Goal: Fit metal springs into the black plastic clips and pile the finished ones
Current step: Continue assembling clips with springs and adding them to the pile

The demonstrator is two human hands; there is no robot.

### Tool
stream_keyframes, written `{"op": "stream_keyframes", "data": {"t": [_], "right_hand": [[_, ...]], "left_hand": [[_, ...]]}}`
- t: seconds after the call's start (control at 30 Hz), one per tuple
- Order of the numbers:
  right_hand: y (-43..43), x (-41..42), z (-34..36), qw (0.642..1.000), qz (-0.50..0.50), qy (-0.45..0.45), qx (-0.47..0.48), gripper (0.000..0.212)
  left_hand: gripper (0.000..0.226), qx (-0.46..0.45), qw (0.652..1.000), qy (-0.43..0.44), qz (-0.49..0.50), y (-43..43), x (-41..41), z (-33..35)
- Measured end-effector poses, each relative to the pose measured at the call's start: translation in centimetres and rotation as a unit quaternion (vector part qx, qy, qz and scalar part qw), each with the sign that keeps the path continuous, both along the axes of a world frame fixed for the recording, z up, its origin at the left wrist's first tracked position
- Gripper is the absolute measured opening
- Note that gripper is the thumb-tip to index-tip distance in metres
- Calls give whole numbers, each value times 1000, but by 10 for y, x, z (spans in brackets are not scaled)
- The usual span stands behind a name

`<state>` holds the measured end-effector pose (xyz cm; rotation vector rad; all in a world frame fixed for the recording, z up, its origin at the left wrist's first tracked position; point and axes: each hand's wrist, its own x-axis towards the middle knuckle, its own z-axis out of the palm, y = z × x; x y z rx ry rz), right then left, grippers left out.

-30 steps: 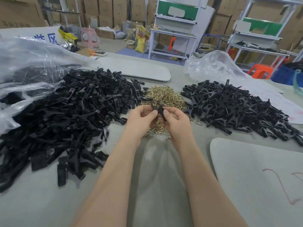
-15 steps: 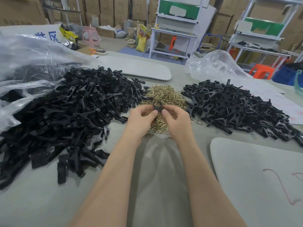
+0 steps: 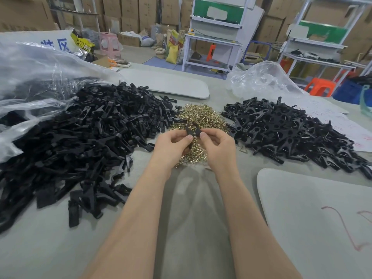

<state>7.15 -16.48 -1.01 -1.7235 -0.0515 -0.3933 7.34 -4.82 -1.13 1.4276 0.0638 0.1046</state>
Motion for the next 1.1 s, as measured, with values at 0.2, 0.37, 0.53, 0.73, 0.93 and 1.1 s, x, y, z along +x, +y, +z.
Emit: {"op": "stream_keyframes", "data": {"t": [0.2, 0.37, 0.53, 0.73, 0.93, 1.1], "right_hand": [[1, -1, 1, 1000, 7, 1, -4, 23], [2, -1, 1, 1000, 12, 2, -2, 19], [3, -3, 1, 999, 13, -10, -34, 11], [6, -4, -2, 999, 7, 15, -30, 12], [5, -4, -1, 999, -4, 29, -31, 9], [4, -4, -1, 999, -7, 24, -38, 8]], "left_hand": [[20, -7, 1000, -7, -2, 0, -3, 2], [20, -10, 1000, -9, -3, 1, -5, 3], [9, 31, 999, 8, 9, 2, -5, 5], [26, 396, 899, 39, 184, 18, -9, 6], [29, 556, 792, 160, 198, 39, -9, 5], [33, 568, 798, 110, 170, 34, -9, 2]]}}
